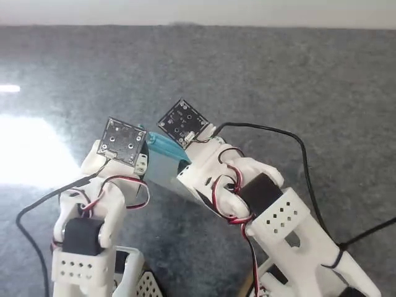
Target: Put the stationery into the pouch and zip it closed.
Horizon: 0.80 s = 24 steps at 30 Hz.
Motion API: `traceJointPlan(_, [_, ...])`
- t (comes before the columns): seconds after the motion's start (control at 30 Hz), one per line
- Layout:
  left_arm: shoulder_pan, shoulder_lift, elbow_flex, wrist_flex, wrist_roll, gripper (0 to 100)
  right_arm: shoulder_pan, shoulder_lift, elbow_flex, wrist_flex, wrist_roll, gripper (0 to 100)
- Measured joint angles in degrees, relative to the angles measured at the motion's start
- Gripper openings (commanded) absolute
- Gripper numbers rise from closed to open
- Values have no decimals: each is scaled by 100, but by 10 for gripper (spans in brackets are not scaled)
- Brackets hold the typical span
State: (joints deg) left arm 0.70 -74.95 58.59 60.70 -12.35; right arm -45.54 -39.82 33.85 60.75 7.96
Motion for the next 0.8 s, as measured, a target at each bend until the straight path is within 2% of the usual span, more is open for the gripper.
traceJointPlan(0.07, [26, 0, 0, 0, 0, 9, 0, 0, 97, -185, 0, 0])
traceJointPlan(0.13, [105, 0, 0, 44, 0, 9, 0, 0, 237, -413, 0, 28])
traceJointPlan(0.23, [176, 0, 0, 70, 9, 9, 0, 0, 422, -607, 0, 7])
traceJointPlan(0.63, [193, 0, 0, 70, 9, 9, 0, -62, 554, -677, -18, 6])
traceJointPlan(0.8, [220, -9, 440, -79, -44, 9, 9, -97, 563, -607, -18, 6])
